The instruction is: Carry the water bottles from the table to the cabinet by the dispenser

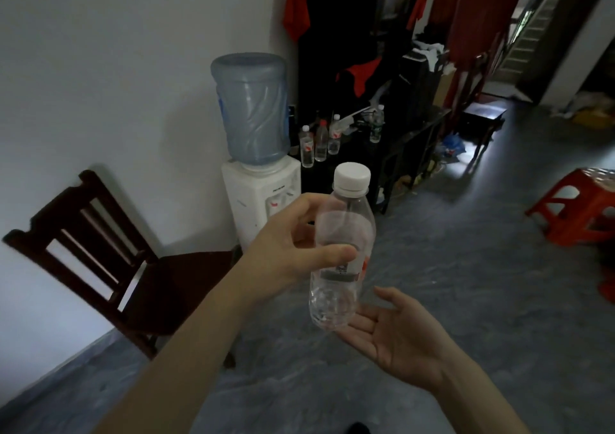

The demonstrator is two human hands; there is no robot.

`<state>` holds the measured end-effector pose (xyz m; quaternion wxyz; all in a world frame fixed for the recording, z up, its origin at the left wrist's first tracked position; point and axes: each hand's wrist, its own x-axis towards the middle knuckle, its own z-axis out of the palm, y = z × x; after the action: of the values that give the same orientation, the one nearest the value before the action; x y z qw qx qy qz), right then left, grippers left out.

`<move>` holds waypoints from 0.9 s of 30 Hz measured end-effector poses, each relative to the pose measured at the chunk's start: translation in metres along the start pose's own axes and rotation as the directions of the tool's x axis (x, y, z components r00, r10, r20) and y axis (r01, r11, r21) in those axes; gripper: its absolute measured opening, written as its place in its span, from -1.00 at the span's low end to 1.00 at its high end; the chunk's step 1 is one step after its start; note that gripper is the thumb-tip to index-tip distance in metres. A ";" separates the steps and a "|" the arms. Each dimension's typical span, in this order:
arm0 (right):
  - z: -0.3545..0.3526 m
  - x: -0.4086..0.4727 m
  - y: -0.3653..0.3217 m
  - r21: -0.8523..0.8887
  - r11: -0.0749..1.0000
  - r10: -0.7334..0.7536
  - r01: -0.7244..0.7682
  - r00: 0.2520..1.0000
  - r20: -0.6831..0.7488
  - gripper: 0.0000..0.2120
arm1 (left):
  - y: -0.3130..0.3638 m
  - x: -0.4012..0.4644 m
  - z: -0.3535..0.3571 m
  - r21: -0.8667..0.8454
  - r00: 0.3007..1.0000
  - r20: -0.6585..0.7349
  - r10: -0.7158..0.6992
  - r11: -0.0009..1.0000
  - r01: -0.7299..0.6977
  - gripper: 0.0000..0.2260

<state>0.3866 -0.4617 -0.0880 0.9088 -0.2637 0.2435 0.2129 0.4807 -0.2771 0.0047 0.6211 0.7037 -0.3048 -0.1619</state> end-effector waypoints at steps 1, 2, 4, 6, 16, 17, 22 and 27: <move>-0.006 0.007 -0.017 -0.001 1.000 -0.008 0.008 1.000 -0.003 -0.46 | -0.005 0.020 0.004 -0.007 1.000 0.008 0.000 1.000 0.000 -0.45; -0.011 0.014 -0.034 -0.001 1.000 -0.014 0.014 1.000 -0.007 -0.47 | -0.009 0.039 0.008 -0.011 1.000 0.017 -0.002 1.000 0.002 -0.45; -0.020 0.028 -0.068 0.004 1.000 -0.021 0.021 1.000 -0.017 -0.48 | -0.015 0.079 0.014 -0.006 0.999 0.024 -0.023 1.000 0.023 -0.45; -0.029 0.043 -0.101 0.004 1.000 -0.011 0.011 0.999 -0.035 -0.49 | -0.022 0.117 0.017 -0.003 0.998 0.039 -0.053 0.999 0.053 -0.48; -0.050 0.136 -0.212 -0.008 0.997 0.077 -0.078 0.994 -0.083 -0.54 | -0.064 0.247 0.011 0.009 0.995 0.031 -0.098 0.995 0.097 -0.48; -0.049 0.146 -0.219 -0.011 0.995 0.095 -0.096 0.992 -0.086 -0.54 | -0.070 0.258 0.006 0.008 0.995 0.013 -0.102 0.995 0.102 -0.49; -0.042 0.204 -0.261 -0.032 0.988 0.144 -0.148 0.983 -0.110 -0.53 | -0.100 0.311 -0.021 0.027 0.992 -0.048 -0.115 0.993 0.117 -0.51; -0.020 0.265 -0.314 -0.114 0.986 0.105 -0.121 0.985 -0.133 -0.53 | -0.118 0.380 -0.060 0.024 0.991 -0.068 -0.114 0.993 0.116 -0.49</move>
<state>0.7508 -0.6466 -0.1318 0.8601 -0.3173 0.3019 0.2615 0.8336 -0.4647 -0.0420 0.6107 0.7335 -0.2453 -0.1697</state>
